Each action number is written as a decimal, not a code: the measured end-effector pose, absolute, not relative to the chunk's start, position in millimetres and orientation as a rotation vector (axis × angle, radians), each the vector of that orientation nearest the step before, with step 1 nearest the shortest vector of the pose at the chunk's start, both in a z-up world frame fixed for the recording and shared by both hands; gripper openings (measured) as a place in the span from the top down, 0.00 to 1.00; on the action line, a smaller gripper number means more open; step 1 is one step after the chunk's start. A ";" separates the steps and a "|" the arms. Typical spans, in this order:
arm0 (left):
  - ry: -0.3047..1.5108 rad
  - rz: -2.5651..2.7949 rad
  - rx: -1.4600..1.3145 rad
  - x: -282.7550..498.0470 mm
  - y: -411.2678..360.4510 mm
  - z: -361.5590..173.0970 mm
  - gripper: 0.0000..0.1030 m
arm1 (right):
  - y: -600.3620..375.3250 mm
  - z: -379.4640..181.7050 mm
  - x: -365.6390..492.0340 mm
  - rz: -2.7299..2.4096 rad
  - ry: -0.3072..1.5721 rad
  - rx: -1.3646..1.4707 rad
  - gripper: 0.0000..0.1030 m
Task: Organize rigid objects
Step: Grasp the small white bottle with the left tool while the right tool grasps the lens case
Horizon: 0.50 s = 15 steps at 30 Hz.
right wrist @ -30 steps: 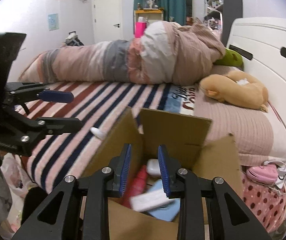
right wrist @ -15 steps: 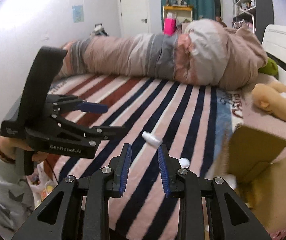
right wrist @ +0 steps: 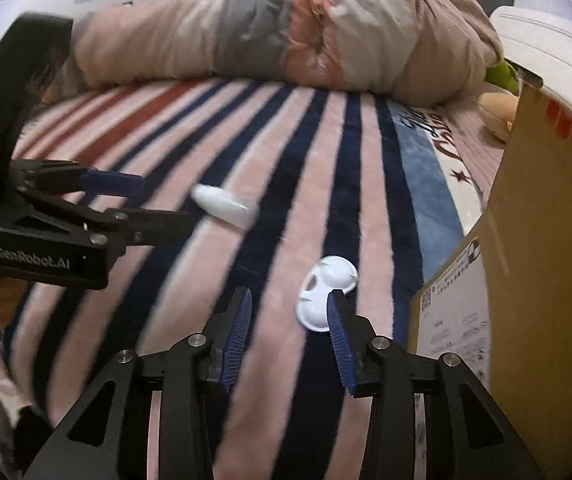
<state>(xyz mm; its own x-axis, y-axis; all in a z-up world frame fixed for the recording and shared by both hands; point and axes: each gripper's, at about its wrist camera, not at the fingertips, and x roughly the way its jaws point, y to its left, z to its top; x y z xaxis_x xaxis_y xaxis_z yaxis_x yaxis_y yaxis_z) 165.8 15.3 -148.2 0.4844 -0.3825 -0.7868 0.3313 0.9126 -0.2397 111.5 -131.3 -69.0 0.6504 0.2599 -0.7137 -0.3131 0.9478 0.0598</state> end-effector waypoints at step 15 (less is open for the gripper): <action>0.951 -0.395 -0.104 194.4 7.7 -174.1 0.42 | -134.4 -102.8 140.2 0.280 0.831 -0.073 0.74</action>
<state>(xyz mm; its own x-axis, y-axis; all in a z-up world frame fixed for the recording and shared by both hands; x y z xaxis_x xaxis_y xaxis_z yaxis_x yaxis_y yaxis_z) 194.4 7.7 -174.1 0.5153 -0.3731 -0.7715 0.2823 0.9239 -0.2583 140.2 -134.4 -102.8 0.6395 0.2168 -0.7376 -0.2740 0.9607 0.0448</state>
